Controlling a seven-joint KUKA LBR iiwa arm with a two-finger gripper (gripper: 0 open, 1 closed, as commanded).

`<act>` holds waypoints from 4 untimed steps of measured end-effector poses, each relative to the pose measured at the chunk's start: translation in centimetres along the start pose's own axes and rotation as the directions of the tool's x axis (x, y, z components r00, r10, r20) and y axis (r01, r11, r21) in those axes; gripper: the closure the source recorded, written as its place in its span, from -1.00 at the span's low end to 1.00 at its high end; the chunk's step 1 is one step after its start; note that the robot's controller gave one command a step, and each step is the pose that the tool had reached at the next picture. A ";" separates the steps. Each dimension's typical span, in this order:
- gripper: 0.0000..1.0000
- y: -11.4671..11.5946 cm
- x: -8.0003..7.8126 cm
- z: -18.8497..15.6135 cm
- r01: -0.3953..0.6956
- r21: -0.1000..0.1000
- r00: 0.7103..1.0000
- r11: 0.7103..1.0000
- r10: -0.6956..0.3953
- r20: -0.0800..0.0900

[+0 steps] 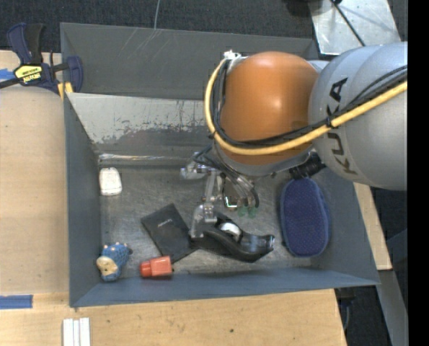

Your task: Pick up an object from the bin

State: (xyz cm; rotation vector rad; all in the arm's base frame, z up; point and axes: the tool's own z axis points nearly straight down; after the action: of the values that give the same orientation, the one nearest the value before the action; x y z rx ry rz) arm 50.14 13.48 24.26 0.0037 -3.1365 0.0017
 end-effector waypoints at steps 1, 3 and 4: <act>-1.00 0.4 -4.5 17.1 0.172 -0.001 0.985 0.985 -0.172 0.012; -1.00 -0.4 -1.5 14.3 -0.262 0.000 0.965 0.965 0.262 0.001; -1.00 0.9 -0.8 16.7 -0.330 -0.004 0.944 0.944 0.330 0.011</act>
Offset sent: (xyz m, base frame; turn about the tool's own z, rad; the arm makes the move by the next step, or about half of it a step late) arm 0.0408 0.0032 -0.1726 -0.1725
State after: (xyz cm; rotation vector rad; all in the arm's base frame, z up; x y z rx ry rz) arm 50.89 14.33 7.53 -0.5236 -3.1045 0.0004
